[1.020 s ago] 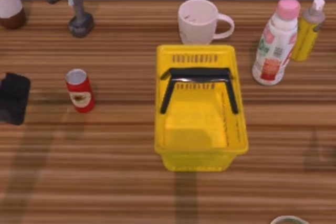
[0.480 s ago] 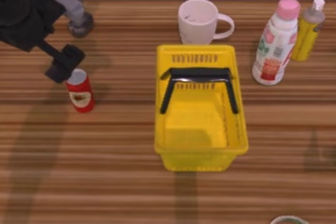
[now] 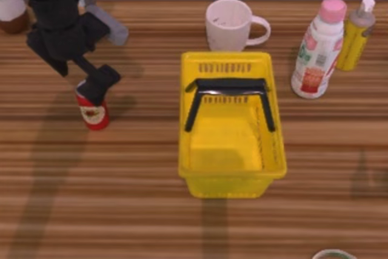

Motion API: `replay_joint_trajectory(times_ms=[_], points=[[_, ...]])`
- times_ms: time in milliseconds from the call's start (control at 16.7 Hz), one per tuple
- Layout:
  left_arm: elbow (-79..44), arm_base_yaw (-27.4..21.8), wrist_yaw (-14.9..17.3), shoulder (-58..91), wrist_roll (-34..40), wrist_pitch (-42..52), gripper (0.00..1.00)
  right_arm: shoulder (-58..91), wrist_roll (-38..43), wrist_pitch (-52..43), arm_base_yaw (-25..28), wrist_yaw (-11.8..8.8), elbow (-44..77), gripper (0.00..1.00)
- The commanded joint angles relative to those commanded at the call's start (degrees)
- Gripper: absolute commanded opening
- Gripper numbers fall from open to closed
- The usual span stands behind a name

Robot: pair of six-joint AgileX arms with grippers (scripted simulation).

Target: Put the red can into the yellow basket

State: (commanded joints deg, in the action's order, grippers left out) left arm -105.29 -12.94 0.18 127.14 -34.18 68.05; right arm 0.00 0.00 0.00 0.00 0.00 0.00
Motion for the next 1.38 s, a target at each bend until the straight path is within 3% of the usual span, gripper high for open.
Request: replay_joint_trajectory(times_ms=[360,720,1020,1380], points=[[0.24,0.26,-0.01,0.06,-0.01,-0.28,1.00,0.00,0.00,0.00,0.00,0.00,0.00,1.00],[6.22,0.06,0.02,2.46,-0.11,-8.76,1.00,0.00,0.00,0.00,0.00,0.00,0.00,1.00],[6.98,0.04,0.03,2.84,-0.12,-9.75,1.00,0.00,0.00,0.00,0.00,0.00,0.00,1.00],[6.98,0.04,0.03,2.84,-0.12,-9.75,0.55,0.00,0.00,0.00,0.00,0.00,0.00,1.00]])
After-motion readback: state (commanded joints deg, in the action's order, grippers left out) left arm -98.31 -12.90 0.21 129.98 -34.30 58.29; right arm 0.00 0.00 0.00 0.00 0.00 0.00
